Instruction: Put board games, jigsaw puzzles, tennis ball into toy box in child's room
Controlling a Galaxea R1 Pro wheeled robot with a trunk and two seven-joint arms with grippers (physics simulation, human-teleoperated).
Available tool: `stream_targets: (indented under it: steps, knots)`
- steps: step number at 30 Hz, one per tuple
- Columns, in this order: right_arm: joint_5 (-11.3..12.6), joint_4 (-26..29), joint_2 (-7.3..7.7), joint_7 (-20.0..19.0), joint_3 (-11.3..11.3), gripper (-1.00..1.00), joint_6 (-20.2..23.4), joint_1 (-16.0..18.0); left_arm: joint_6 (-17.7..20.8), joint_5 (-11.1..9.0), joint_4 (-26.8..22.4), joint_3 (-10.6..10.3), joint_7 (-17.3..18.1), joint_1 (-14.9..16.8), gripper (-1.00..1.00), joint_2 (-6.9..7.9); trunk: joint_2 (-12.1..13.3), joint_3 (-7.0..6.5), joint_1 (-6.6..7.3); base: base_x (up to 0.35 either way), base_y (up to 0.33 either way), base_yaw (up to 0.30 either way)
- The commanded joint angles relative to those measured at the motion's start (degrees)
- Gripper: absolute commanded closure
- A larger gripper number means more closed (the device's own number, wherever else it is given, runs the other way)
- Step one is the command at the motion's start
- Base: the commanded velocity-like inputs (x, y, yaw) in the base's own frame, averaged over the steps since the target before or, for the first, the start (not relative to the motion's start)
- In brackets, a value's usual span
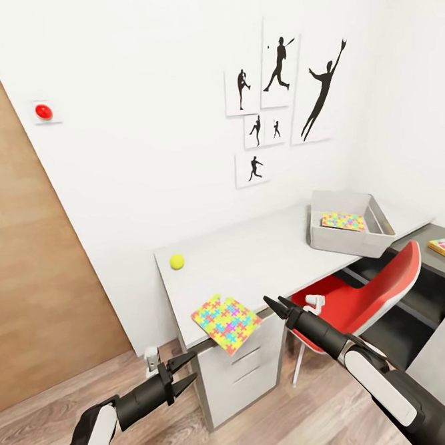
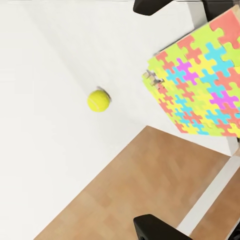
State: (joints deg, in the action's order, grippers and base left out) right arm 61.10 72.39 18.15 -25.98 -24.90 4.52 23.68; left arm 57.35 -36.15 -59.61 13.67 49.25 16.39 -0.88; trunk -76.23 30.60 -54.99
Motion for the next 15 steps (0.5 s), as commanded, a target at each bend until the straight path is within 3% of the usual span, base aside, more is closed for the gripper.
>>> stream_targets:
  steps: [1, 7, 15]
  knots:
    - [0.6, 0.0, 0.05, -0.1, -0.1, -1.00, 0.3, 0.0, 0.2, 0.3, 0.0, 0.2, 0.3, 0.0, -1.00, -0.05, 0.0, 0.06, -0.01, 0.104, -0.072, 0.004]
    - [0.6, 0.0, 0.05, -0.1, -0.1, -1.00, 0.3, 0.0, 0.2, 0.2, 0.8, 0.3, 0.3, 0.0, -1.00, -0.05, 0.0, 0.06, -0.01, 0.122, -0.108, 0.103]
    - [0.6, 0.0, 0.03, -0.1, -0.1, -1.00, 0.3, 0.0, 0.3, 0.1, 1.0, 0.3, 0.3, 0.0, -1.00, -0.09, 0.0, 0.06, -0.01, 0.022, -0.020, 0.089]
